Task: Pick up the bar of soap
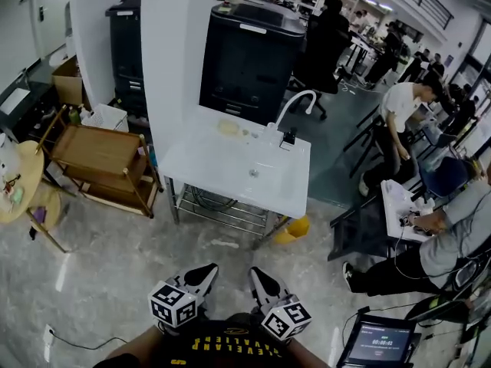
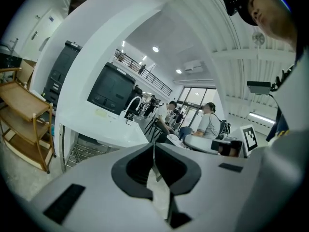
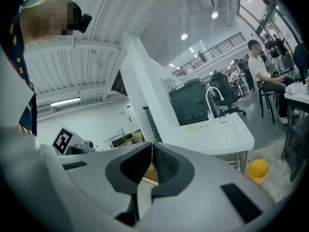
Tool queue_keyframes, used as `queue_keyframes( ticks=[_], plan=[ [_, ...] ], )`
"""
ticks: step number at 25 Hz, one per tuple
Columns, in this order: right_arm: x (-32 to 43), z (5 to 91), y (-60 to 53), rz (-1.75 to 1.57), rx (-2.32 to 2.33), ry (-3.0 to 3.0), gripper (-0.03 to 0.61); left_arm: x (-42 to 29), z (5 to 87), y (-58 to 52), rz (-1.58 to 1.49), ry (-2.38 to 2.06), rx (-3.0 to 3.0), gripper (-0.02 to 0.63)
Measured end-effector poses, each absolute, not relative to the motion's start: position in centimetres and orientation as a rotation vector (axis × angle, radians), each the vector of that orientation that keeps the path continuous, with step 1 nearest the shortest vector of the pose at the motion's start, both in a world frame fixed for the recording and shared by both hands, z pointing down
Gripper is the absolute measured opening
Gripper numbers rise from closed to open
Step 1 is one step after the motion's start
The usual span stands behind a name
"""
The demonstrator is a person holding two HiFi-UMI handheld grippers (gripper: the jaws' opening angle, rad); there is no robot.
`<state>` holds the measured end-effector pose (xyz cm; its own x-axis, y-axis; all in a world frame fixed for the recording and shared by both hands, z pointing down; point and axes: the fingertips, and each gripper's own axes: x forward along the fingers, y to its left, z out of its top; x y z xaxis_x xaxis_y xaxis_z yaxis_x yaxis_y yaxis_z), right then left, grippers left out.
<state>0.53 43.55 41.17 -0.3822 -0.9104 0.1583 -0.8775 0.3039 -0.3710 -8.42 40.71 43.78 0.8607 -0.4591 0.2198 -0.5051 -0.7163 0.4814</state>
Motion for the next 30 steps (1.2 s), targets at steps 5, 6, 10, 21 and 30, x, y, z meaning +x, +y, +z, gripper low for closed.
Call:
queue_keyframes(
  ticks=[5, 6, 10, 21, 30],
  plan=[
    [-0.2, 41.0, 40.7, -0.635, -1.710, 2.479, 0.018, -9.3, 43.3, 37.7, 0.089, -0.716, 2.492, 0.018],
    [-0.2, 41.2, 40.1, -0.644, -1.708, 2.477, 0.018, -9.2, 43.4, 37.2, 0.091, -0.717, 2.492, 0.018],
    [0.0, 42.1, 37.2, -0.683, -1.669, 2.478, 0.018, -8.5, 43.8, 34.7, 0.107, -0.733, 2.491, 0.018],
    [4.1, 42.0, 24.6, -0.680, -1.502, 2.554, 0.018, -4.0, 43.3, 23.5, 0.110, -0.871, 2.492, 0.018],
    [9.0, 38.2, 14.9, -0.516, -1.421, 2.623, 0.018, 2.3, 41.1, 15.6, 0.101, -0.939, 2.534, 0.018]
  ],
)
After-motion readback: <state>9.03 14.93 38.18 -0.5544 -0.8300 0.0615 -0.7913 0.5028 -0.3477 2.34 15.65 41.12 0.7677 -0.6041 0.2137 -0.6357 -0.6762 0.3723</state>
